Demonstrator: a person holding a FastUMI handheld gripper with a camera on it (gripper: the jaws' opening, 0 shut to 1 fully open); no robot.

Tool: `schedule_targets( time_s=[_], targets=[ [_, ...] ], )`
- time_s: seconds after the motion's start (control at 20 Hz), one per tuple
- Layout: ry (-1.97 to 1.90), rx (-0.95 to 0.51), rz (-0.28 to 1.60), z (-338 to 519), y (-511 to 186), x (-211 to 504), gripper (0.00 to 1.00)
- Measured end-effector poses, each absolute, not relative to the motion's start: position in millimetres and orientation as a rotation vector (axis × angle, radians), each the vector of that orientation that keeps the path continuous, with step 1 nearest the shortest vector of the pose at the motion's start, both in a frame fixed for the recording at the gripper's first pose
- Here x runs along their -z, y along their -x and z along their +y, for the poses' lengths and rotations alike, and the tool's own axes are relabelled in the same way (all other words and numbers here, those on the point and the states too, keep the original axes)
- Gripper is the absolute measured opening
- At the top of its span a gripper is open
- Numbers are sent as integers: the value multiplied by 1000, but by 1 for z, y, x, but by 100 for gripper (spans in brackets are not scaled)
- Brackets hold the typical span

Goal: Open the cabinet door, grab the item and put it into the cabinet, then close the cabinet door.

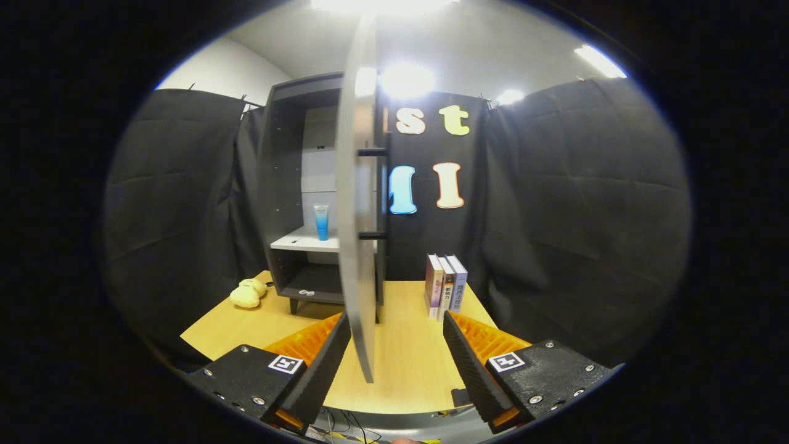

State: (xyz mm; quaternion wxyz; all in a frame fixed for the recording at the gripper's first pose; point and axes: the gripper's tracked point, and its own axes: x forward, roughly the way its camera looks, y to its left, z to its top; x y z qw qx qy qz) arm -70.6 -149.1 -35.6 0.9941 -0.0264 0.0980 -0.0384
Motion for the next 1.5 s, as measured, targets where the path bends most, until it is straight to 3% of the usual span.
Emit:
schedule_targets(
  time_s=[0.45,0.75,1.15,1.5],
  targets=[
    [18,29,157,-211,12,10,93],
    [-13,-70,142,-184,-17,-11,93],
    [93,-50,140,-171,-17,-14,92],
    [45,-95,154,-103,-17,-6,91]
  ],
)
